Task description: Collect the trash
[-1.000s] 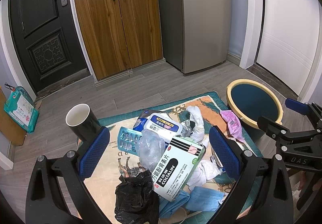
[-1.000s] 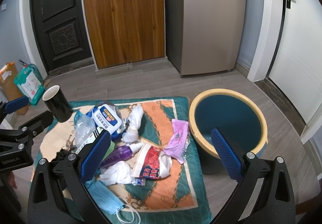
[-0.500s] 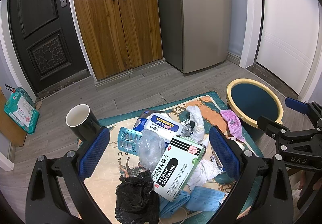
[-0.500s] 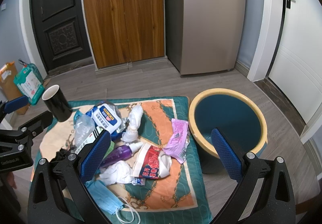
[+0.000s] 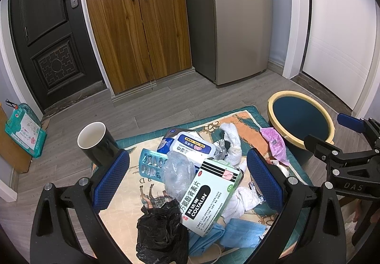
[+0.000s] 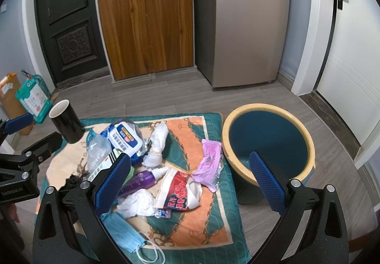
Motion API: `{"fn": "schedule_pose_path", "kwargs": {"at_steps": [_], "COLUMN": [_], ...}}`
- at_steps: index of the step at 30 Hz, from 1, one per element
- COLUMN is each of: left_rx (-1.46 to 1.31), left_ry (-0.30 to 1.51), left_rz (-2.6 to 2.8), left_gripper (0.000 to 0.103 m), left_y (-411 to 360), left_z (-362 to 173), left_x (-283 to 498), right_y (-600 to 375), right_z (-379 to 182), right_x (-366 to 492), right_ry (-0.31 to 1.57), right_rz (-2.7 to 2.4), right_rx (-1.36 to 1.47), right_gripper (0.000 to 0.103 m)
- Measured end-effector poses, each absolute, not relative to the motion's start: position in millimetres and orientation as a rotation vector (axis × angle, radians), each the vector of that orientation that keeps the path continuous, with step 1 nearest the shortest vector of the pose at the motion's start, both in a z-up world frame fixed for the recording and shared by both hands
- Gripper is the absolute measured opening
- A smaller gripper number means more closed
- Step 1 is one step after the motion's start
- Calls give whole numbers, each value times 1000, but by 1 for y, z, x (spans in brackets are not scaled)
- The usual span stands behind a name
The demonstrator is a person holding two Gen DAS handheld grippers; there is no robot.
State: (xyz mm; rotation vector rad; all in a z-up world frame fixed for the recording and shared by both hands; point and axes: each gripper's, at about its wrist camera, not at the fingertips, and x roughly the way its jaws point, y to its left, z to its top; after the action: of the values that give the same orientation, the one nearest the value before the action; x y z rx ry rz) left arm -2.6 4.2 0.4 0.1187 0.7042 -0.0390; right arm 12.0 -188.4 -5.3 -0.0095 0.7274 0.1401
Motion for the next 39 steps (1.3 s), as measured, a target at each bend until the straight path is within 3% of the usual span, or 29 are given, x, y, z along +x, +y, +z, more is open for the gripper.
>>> {"fn": "schedule_pose_path", "kwargs": {"at_steps": [16,33,39], "left_rx": [118,84,113], "left_ry": [679,771,806], "left_rz": [-104,-94,-152], "left_gripper": [97,97,97], "left_y": [6,15,-12], "left_z": [5,-47,-61], "left_x": [40,122,140], "right_y": [-243,-250,-245], "right_z": [4,-77,-101], "right_x": [65,118,122], "right_ry": [691,911,994], "right_rz": [90,135,158], "right_rx": [-67,61,101], "right_gripper": [99,99,88]}}
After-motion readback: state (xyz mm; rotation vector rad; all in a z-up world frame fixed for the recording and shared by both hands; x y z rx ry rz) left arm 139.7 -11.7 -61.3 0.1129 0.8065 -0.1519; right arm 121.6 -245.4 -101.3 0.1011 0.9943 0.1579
